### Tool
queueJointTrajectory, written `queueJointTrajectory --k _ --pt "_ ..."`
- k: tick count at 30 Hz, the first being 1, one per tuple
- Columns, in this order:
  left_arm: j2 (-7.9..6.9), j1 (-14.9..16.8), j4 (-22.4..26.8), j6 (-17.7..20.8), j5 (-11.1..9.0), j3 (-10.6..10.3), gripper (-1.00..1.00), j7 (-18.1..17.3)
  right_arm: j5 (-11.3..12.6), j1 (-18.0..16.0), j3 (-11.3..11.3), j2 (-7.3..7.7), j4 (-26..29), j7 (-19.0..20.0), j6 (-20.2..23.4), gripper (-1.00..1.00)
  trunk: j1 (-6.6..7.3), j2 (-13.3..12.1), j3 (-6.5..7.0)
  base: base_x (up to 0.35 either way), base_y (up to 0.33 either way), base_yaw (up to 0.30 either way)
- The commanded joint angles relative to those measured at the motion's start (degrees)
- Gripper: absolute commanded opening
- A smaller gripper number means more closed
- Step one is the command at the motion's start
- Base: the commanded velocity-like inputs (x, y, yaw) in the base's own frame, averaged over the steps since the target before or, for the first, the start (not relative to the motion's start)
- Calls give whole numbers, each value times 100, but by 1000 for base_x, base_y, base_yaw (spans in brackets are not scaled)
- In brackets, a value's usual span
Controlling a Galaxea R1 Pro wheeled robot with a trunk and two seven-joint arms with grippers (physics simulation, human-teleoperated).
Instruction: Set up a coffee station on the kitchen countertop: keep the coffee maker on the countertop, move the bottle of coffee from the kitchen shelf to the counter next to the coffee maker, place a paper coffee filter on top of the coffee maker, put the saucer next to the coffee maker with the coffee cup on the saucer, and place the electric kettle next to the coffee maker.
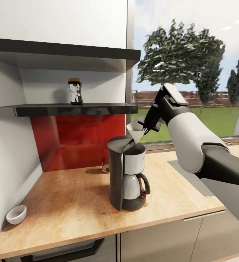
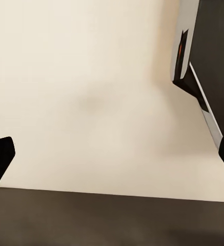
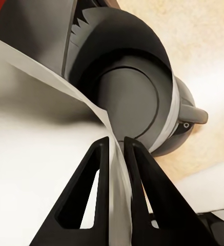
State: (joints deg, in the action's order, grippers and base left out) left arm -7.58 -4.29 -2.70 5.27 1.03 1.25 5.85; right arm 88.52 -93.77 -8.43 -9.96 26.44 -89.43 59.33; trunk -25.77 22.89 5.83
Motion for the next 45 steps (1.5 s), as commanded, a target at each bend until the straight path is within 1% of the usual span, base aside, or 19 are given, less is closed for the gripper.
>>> queueJointTrajectory --k 1,19,20,45 --pt "1 -2 6 19 12 13 100 13 32 -1 -27 -4 -3 -57 26 -100 -2 2 -1 0 0 0" --pt "11 -2 6 22 12 13 100 21 34 -1 -27 -4 -95 -57 26 -100 -2 2 -1 19 -8 0" --pt "11 -2 6 23 12 14 100 21 34 -1 -27 -4 -95 -57 26 100 -2 2 -1 0 0 0" --pt "11 -2 6 20 12 14 100 21 34 -1 -27 -4 -104 -57 26 100 -2 2 -1 0 0 0"
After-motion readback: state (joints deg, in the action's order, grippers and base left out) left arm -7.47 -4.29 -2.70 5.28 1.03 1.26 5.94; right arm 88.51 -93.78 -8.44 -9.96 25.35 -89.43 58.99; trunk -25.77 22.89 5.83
